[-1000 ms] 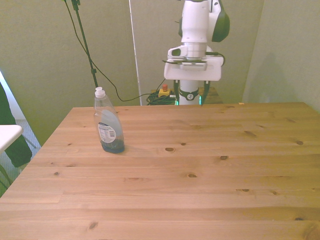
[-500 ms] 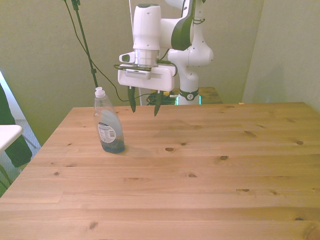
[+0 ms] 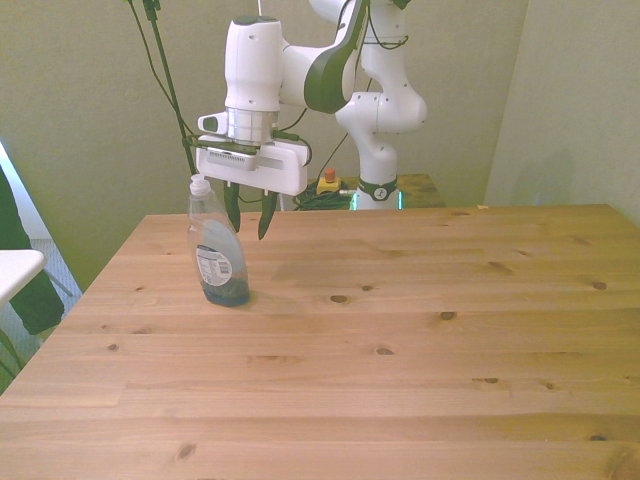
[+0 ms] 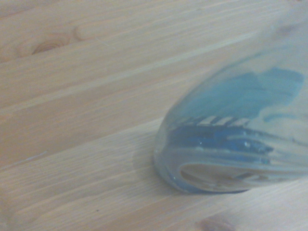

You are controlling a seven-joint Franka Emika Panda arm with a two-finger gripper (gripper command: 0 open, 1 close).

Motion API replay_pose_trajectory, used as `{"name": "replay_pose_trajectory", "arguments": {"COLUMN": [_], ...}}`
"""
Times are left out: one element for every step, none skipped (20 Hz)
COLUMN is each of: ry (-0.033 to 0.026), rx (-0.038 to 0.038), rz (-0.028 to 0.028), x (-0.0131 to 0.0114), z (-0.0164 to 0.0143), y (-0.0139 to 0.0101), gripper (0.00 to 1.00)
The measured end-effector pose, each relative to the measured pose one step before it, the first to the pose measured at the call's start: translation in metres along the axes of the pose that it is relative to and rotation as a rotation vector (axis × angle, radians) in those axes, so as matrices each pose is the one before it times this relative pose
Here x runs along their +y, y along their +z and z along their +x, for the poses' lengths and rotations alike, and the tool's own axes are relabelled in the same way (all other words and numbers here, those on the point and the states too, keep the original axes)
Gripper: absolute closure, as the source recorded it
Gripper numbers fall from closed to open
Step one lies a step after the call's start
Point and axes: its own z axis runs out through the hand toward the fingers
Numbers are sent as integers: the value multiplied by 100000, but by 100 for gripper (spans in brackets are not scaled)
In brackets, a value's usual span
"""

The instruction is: Knock down the dish soap

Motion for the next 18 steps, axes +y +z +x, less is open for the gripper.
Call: {"name": "replay_pose_trajectory", "arguments": {"ry": [-185, 61, 149, 207, 279, 290, 322, 281, 216, 206, 224, 265, 228, 171, 123, 65, 104, 361], "rx": [82, -27, -125, -154, -82, 101, 240, 237, 270, 295, 289, 342, 349, 429, 544, 600, 743, 710], "rz": [-465, -359, -407, -397, -316, -229, -135, -27, -11, 47, 113, 127, 132, 185, 246, 225, 244, 82], "x": [-104, -1, 77, 118, 132, 128, 102, 63, 47, 38, 30, 33, -5, -69, -133, -224, -295, -361], "z": [165, 141, 111, 96, 130, 189, 237, 216, 195, 189, 171, 214, 234, 254, 294, 354, 398, 455], "y": [139, 176, 224, 213, 167, 79, 8, -30, -53, -87, -107, -136, -196, -247, -286, -309, -255, -182], "gripper": [100, 100, 100, 100, 100, 100, 100, 100, 100, 100, 100, 100, 100, 100, 100, 100, 100, 100]}}
